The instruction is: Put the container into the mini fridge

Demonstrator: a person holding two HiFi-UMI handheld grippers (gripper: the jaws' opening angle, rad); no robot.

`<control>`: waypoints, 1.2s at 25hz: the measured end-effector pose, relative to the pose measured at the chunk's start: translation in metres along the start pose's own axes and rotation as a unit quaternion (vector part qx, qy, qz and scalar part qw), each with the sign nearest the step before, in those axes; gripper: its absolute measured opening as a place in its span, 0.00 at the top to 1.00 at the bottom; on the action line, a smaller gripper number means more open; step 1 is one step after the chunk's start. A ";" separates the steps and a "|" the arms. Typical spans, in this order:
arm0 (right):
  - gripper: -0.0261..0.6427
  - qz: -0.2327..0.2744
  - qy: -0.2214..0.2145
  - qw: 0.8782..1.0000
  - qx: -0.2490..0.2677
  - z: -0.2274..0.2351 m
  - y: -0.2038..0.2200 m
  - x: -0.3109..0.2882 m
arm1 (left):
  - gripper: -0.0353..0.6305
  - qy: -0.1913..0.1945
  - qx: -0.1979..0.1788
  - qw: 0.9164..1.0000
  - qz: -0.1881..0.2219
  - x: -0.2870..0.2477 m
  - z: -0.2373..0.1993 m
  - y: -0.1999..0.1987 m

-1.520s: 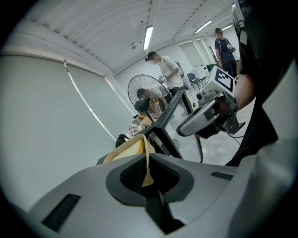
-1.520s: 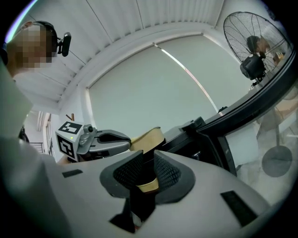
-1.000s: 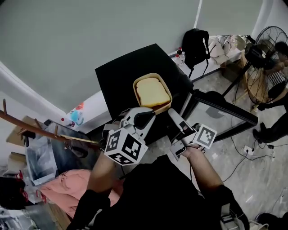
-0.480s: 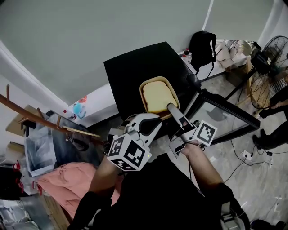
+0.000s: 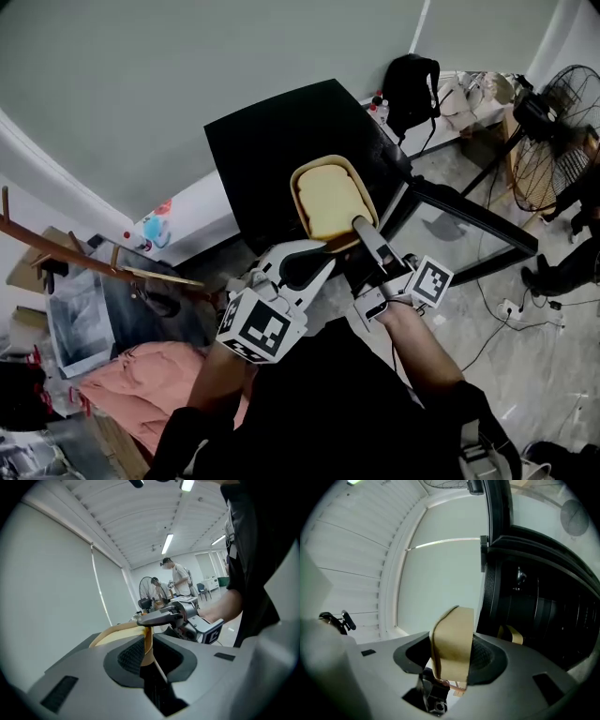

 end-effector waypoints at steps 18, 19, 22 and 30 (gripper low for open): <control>0.63 0.094 -0.011 0.995 0.010 -0.009 -0.023 0.096 | 0.85 0.061 0.047 0.988 0.131 -0.017 0.027 -0.019; 0.63 0.097 -0.012 0.995 0.010 -0.008 -0.024 0.101 | 0.85 0.066 0.047 0.988 0.133 -0.018 0.030 -0.019; 0.63 0.102 -0.010 0.995 0.010 -0.005 -0.020 0.116 | 0.85 0.079 0.058 0.986 0.132 -0.022 0.039 -0.014; 0.63 0.093 0.017 0.995 0.010 0.029 -0.021 0.129 | 0.85 0.088 0.084 0.986 0.111 -0.033 0.053 0.004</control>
Point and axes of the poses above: the fingertips, and each gripper's own axes: x backward along the fingers, z to its right, y out of its underside, the point moved 4 cm from there along x, backward along the fingers, and after that the axes turned 12 degrees about -x, right-handed, at the moved point
